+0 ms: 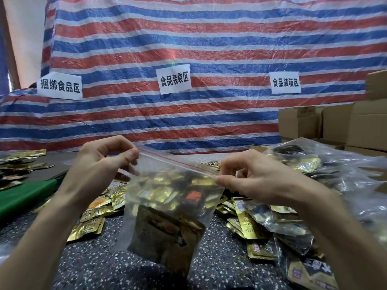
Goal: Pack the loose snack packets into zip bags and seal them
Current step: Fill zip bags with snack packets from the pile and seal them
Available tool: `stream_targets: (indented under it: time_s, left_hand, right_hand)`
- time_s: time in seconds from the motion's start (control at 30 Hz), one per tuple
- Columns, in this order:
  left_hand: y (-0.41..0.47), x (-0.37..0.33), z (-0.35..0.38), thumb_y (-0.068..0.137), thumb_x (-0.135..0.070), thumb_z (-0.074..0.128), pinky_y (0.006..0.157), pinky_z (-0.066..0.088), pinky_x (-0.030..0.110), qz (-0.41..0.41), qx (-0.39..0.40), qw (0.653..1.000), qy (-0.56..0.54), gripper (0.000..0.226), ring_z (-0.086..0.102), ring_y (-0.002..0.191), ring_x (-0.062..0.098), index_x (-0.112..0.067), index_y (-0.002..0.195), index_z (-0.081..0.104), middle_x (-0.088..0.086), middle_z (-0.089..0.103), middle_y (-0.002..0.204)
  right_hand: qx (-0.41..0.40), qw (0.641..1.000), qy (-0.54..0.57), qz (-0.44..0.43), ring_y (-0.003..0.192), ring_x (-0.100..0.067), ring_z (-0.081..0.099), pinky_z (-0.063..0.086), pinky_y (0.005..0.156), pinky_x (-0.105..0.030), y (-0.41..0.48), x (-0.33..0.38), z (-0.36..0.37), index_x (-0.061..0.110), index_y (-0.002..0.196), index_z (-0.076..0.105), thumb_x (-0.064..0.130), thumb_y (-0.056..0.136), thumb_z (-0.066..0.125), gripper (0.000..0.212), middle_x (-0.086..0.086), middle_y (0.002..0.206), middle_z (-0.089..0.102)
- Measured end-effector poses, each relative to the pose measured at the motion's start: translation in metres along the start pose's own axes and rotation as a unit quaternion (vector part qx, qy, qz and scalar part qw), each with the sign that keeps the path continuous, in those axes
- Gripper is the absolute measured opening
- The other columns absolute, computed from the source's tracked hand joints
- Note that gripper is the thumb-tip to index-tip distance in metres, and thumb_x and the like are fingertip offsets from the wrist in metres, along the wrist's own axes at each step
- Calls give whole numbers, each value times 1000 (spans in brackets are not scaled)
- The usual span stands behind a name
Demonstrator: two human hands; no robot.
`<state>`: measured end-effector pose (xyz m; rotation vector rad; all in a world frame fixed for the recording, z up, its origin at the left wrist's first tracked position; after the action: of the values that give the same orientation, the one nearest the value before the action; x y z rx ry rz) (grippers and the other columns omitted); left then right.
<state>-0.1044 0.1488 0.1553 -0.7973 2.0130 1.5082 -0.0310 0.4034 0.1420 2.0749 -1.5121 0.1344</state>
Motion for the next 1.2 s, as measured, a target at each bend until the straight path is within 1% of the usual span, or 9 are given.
stream_targets:
  time_s: [0.13,0.27,0.37,0.47,0.53,0.67,0.87,1.03,1.2]
  left_hand:
    - [-4,-18,15,94,-20,56,42,51,25,4,19,999,-31,17,72,65,31,-17,79,63,11,72,81]
    - [-12,-29,49,98,-14,55,45,54,32,20,23,997,-73,20,71,63,34,-15,79,62,13,69,74]
    - [-20,-33,79,94,-20,58,52,57,33,20,42,990,-134,16,70,65,33,-12,80,61,14,68,72]
    - [-24,-35,93,89,-27,60,57,57,30,27,56,982,-176,18,71,69,26,-10,82,62,14,70,74]
    - [-23,-36,91,87,-28,62,64,59,32,35,43,982,-182,14,72,78,25,-14,86,65,12,72,83]
    - [-21,-41,81,85,-34,73,73,59,23,57,4,987,-151,24,71,96,14,-28,107,63,-8,70,103]
    - [-38,-57,107,87,-53,62,78,57,21,96,85,991,-40,22,62,106,-7,-46,108,59,-28,65,110]
    - [-55,-67,131,75,-63,48,88,48,18,136,122,982,38,38,53,109,-15,-47,108,55,-35,59,110]
    - [-58,-70,134,78,-64,45,86,43,12,161,139,975,63,35,51,111,-15,-46,106,56,-39,53,116]
  right_hand:
    - [58,988,129,70,80,-3,68,53,70,-24,-4,-17,19,30,104,62,68,61,80,60,9,94,71]
    - [151,968,183,87,106,-5,68,63,77,-35,-4,-23,65,42,138,40,44,59,95,96,19,115,68]
    - [209,943,247,71,114,-14,63,62,64,-36,-6,-15,98,58,126,50,26,76,88,70,15,125,64]
    - [220,923,309,70,110,-40,65,57,79,-62,-8,-14,110,18,127,64,19,92,72,36,-16,128,66]
    - [172,921,337,93,105,-48,67,52,85,-70,-9,-21,99,6,116,69,26,92,71,31,-24,119,68]
    - [48,915,372,149,68,-25,71,59,52,-34,-7,-41,43,9,103,72,33,90,73,27,-10,95,75]
    - [-284,774,512,243,80,-30,69,63,64,-41,8,-105,-69,0,103,64,5,89,55,17,-20,97,66]
    - [-358,829,124,411,84,-30,66,54,77,-38,-19,-160,-94,0,107,58,25,96,58,27,-14,91,67]
    - [-326,819,-142,451,123,-43,55,47,92,-46,-28,-163,-113,2,156,5,23,88,72,98,-28,142,47]
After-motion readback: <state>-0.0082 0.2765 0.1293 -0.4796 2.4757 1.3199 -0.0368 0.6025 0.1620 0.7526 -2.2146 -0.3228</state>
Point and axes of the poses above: each hand's wrist, its own y-axis towards the middle knuckle, its own z-axis out of the palm, x = y × z, the point moved 7 cm from there along y, towards the middle knuckle
